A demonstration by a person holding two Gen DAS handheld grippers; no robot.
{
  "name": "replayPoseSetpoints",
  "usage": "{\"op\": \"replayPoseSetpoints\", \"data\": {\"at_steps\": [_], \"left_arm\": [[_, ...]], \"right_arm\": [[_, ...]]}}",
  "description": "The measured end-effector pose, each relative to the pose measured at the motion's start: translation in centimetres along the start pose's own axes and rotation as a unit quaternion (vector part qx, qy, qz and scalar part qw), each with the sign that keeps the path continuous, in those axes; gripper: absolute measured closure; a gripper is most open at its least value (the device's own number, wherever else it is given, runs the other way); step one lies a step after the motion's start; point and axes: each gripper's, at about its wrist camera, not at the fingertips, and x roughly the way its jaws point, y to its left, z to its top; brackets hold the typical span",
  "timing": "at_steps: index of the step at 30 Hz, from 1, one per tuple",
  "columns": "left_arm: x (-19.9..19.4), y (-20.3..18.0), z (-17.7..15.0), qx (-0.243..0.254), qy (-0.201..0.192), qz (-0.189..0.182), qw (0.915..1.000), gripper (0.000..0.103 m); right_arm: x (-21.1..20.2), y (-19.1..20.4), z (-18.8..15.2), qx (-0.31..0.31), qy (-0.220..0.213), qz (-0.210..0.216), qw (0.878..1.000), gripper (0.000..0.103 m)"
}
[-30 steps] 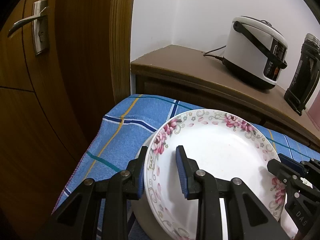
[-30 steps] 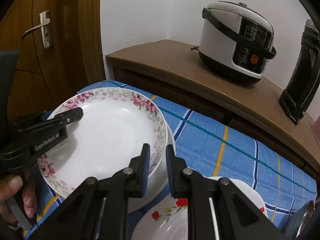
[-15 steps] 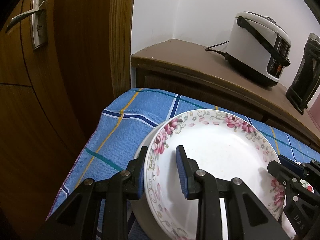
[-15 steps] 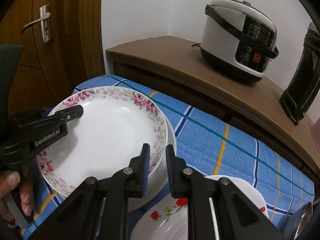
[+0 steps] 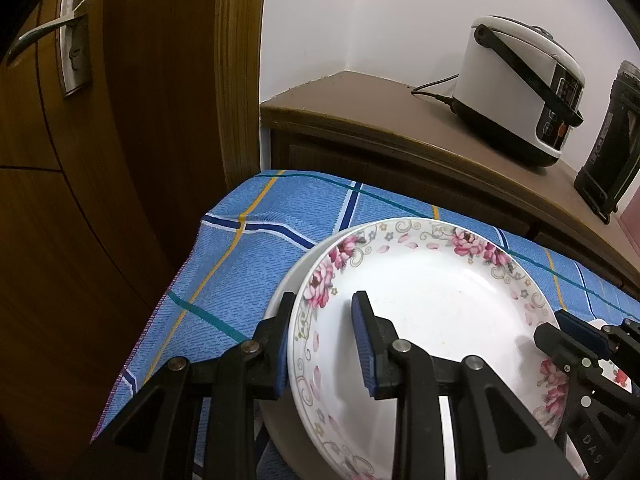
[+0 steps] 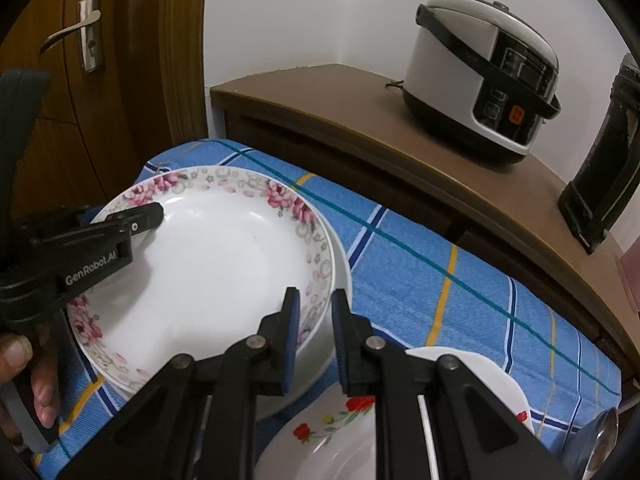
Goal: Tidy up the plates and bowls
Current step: 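Open the left tool to release the pink-floral plate on the stack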
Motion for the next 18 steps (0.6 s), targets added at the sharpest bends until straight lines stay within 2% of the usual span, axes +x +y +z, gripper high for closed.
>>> {"op": "replayPoseSetpoints", "data": {"at_steps": [18], "left_arm": [[0.15,0.1,-0.18,-0.003,0.006,-0.003,1.0,0.072]], "right_arm": [[0.34,0.75,0.07,-0.02,0.004,-0.017,1.0,0.087]]}}
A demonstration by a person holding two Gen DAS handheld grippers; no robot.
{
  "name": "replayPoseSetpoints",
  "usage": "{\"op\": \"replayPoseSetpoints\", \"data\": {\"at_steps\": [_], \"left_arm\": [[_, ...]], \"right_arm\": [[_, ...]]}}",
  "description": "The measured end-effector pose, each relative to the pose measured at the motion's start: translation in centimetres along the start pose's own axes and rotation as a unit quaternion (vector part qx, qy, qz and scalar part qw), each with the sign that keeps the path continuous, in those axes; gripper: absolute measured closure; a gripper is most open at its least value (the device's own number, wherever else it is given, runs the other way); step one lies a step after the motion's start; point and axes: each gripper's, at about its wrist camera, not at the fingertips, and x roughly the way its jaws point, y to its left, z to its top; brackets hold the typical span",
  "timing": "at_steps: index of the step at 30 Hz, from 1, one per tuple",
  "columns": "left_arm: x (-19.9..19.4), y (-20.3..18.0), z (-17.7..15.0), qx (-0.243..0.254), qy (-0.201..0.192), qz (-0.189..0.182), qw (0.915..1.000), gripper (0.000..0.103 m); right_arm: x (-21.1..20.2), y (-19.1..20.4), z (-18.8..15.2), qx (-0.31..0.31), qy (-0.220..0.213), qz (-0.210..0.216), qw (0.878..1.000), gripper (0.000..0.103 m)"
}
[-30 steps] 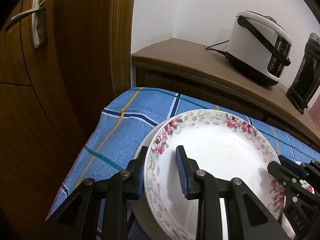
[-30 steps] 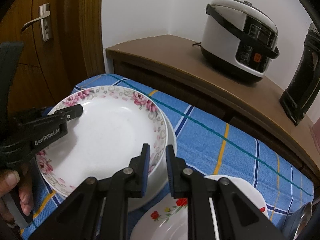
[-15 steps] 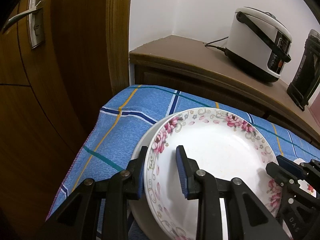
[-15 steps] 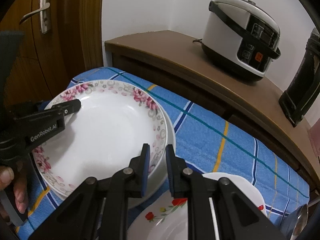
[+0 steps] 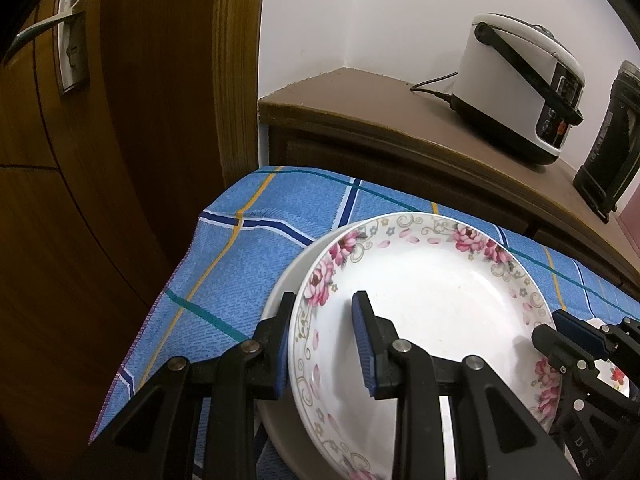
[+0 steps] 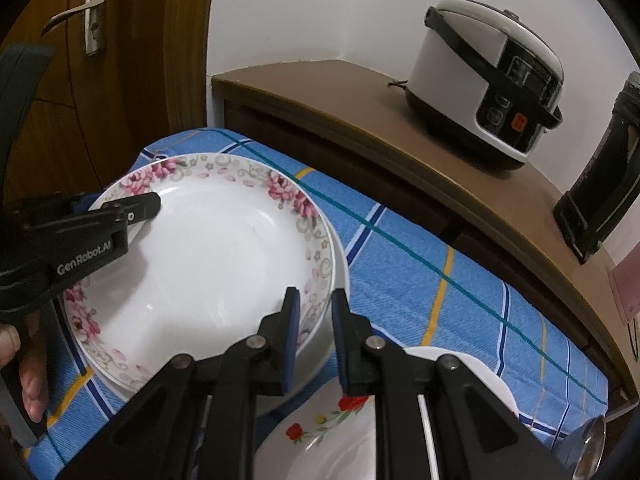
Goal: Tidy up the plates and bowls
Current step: 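Open the left tool to release the pink-floral plate on the stack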
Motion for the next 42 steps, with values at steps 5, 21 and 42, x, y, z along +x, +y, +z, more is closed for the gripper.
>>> {"op": "replayPoseSetpoints", "data": {"at_steps": [5,21,42], "left_arm": [[0.06,0.01,0.06,0.0,0.001,0.0,1.0,0.072],[0.05,0.01,0.09,0.0,0.001,0.0,1.0,0.072],[-0.63,-0.3,-0.09,0.013,-0.014,0.01,0.9998,0.064]], "right_arm": [[-0.03,-0.08,0.0,0.001,0.0,0.003,1.0,0.087],[-0.06,0.09,0.01,-0.006,0.0,-0.007,1.0,0.086],[-0.68,-0.34,0.05,0.012,-0.018,0.008,1.0,0.082]]}}
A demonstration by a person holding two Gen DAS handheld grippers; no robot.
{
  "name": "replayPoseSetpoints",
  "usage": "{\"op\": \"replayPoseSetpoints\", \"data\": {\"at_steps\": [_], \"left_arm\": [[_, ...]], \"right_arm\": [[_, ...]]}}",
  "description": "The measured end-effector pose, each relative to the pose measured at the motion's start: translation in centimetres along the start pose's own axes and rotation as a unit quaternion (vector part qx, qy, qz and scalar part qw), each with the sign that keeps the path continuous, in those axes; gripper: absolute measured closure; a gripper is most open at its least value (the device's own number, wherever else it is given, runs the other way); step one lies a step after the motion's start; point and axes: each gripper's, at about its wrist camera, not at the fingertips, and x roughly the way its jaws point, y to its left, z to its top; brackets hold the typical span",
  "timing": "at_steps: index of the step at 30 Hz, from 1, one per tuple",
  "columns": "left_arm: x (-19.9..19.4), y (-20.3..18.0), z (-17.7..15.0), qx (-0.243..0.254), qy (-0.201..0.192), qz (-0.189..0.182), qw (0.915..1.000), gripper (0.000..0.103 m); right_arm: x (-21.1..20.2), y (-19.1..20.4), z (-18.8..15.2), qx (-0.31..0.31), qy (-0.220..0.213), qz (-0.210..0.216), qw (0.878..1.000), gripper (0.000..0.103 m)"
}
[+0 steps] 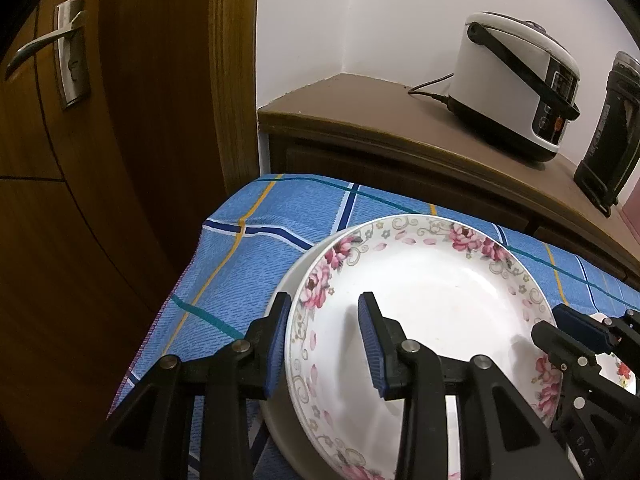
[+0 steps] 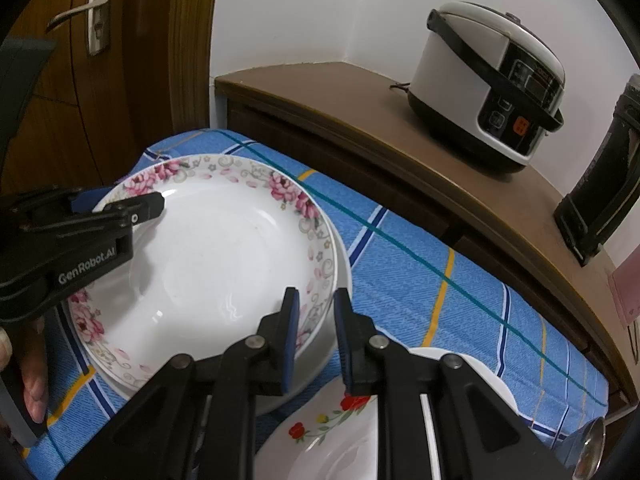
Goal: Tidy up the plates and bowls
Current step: 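Open the left tool to release the pink-floral plate on the stack, then grasp the rim of the red-flower white bowl with the right tool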
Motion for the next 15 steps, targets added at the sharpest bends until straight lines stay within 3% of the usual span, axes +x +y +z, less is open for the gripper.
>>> {"op": "replayPoseSetpoints", "data": {"at_steps": [2,5,6,15], "left_arm": [[0.0,-0.1,0.0,0.0,-0.001,0.001,1.0,0.059],[-0.4,-0.1,-0.1,0.001,-0.011,0.006,0.9999,0.039],[-0.6,0.0,-0.1,0.001,-0.015,0.008,0.9998,0.033],[-2.0,0.0,-0.4,-0.004,-0.044,0.023,0.9988,0.032]], "right_arm": [[-0.6,-0.1,0.0,0.006,-0.01,0.002,1.0,0.076],[-2.6,-0.6,-0.5,0.023,-0.039,-0.002,0.999,0.055],[-3.2,-0.8,-0.7,0.027,-0.047,-0.006,0.999,0.054],[-8.3,-4.8,-3.8,0.114,-0.094,-0.033,0.988,0.054]]}}
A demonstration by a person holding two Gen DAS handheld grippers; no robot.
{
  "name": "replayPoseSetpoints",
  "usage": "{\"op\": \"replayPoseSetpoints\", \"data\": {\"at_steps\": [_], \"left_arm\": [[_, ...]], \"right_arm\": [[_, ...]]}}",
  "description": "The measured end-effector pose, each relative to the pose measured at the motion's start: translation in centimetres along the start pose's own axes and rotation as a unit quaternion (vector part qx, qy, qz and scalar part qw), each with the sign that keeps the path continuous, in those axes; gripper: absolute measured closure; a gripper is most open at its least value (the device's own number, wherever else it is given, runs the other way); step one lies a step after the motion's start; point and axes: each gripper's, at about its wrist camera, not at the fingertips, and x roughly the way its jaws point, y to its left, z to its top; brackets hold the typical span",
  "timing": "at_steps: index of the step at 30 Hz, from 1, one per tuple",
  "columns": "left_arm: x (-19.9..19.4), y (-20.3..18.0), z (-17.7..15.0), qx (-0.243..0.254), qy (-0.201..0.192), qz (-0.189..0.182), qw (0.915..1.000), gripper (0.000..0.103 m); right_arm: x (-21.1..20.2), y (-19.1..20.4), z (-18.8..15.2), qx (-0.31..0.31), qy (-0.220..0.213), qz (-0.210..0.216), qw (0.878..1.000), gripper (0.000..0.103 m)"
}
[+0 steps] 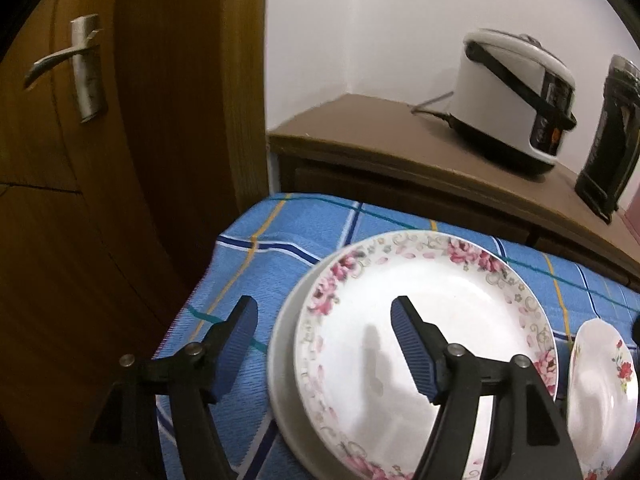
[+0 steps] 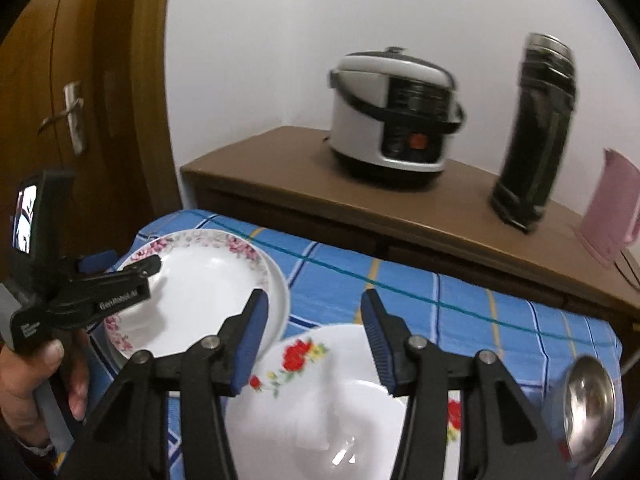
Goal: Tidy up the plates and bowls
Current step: 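Grasp the rim of the red-flower white bowl with the right tool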
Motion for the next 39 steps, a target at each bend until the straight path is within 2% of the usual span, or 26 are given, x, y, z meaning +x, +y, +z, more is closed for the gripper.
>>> {"op": "replayPoseSetpoints", "data": {"at_steps": [2,6,9,12,14,15,17,21,27,29,32,34,35,37,39], "left_arm": [[-0.9,0.1,-0.3,-0.009,-0.011,0.006,0.9999,0.032],[-4.0,-1.0,-2.1,-0.013,-0.029,-0.025,0.9992,0.032],[-6.1,-3.4,-3.5,0.01,-0.03,-0.069,0.9971,0.032],[-7.8,-6.7,-4.8,0.052,-0.02,-0.117,0.9916,0.032],[-8.2,-8.3,-5.5,0.073,-0.002,-0.15,0.9861,0.032],[-8.2,-9.1,-5.8,0.082,0.009,-0.162,0.9834,0.032],[-8.0,-10.3,-6.3,0.095,0.022,-0.172,0.9802,0.032],[-7.5,-12.2,-7.1,0.12,0.043,-0.182,0.9751,0.032],[-6.1,-12.7,-7.3,0.117,0.068,-0.195,0.9714,0.032],[-5.8,-12.7,-7.6,0.119,0.073,-0.202,0.9695,0.032],[-5.7,-12.9,-7.6,0.126,0.074,-0.207,0.9674,0.033],[-5.4,-13.3,-7.6,0.132,0.085,-0.212,0.9644,0.043],[-5.1,-13.4,-7.7,0.135,0.091,-0.216,0.9628,0.052],[-4.6,-13.7,-7.5,0.134,0.102,-0.219,0.9613,0.063],[-4.3,-13.6,-7.4,0.127,0.103,-0.212,0.9633,0.067]], "right_arm": [[-0.2,-0.2,-0.8,-0.003,0.011,-0.004,1.0,0.054],[-0.6,-2.5,-2.4,0.016,0.033,-0.021,0.999,0.054],[-0.4,-3.8,-2.9,0.022,0.05,-0.039,0.998,0.054],[-0.3,-4.6,-3.1,0.025,0.086,-0.028,0.996,0.052],[-0.7,-4.6,-3.0,0.015,0.089,-0.023,0.996,0.044],[-0.8,-4.5,-3.1,0.009,0.088,-0.034,0.995,0.042],[-0.4,-5.0,-3.3,0.012,0.099,-0.058,0.993,0.04],[0.8,-5.6,-4.2,0.021,0.132,-0.08,0.988,0.04],[1.0,-5.4,-4.5,0.009,0.156,-0.111,0.981,0.04],[1.3,-5.6,-4.7,0.002,0.165,-0.129,0.978,0.036],[1.8,-5.8,-5.2,0.009,0.182,-0.128,0.975,0.035],[2.2,-5.9,-5.5,0.02,0.191,-0.111,0.975,0.036],[2.4,-5.9,-5.7,0.022,0.198,-0.109,0.974,0.034],[2.4,-5.4,-5.8,0.013,0.193,-0.12,0.974,0.034],[2.5,-5.3,-5.8,0.012,0.19,-0.121,0.974,0.036]]}}
